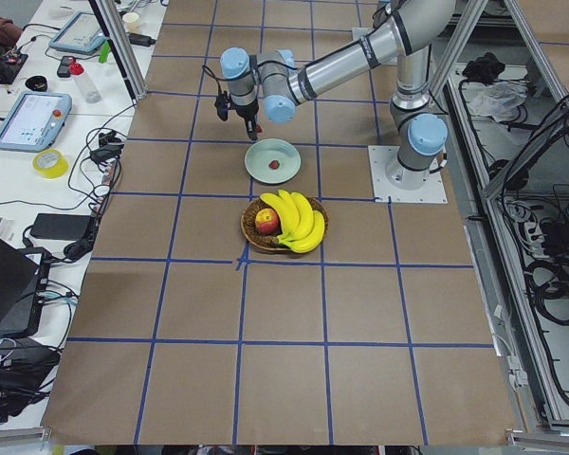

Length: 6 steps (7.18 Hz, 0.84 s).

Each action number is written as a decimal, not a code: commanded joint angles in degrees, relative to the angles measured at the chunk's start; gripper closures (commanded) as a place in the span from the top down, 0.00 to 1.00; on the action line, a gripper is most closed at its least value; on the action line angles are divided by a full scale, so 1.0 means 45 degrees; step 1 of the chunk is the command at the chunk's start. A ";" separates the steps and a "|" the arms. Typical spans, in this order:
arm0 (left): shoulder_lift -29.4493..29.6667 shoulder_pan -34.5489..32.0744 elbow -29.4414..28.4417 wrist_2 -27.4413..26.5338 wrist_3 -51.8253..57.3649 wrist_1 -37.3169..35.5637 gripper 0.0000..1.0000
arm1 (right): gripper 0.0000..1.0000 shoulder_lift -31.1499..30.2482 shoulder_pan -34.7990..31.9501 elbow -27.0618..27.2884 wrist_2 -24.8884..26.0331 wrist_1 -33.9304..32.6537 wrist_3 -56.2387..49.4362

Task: Collect all strawberries into plate
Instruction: 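Carry the two strawberries over the plate and open the left gripper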

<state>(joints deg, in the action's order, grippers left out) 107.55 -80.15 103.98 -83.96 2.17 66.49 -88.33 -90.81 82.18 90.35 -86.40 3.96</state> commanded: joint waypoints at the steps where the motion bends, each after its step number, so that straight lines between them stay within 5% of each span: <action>1: 0.0123 0.0915 0.1183 -0.0248 0.0728 -0.0514 0.00 | 1.00 -0.0001 -0.0016 0.0000 0.0000 0.0000 0.0000; 2: 0.0220 0.0937 0.1286 -0.0230 0.0709 -0.0654 0.73 | 1.00 -0.0001 0.0003 0.0000 0.0000 0.0000 0.0000; 3: 0.0086 0.0937 0.1210 -0.0171 0.0786 -0.0636 1.00 | 1.00 -0.0001 -0.0016 0.0000 0.0000 0.0000 0.0000; 6: -0.0945 0.0723 0.0413 -0.0268 0.0475 0.0993 1.00 | 1.00 -0.0001 -0.0016 0.0000 0.0000 0.0000 0.0000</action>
<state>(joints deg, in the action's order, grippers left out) 105.63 -76.44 107.81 -85.02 4.85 66.60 -88.33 -90.88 82.18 90.35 -86.34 3.96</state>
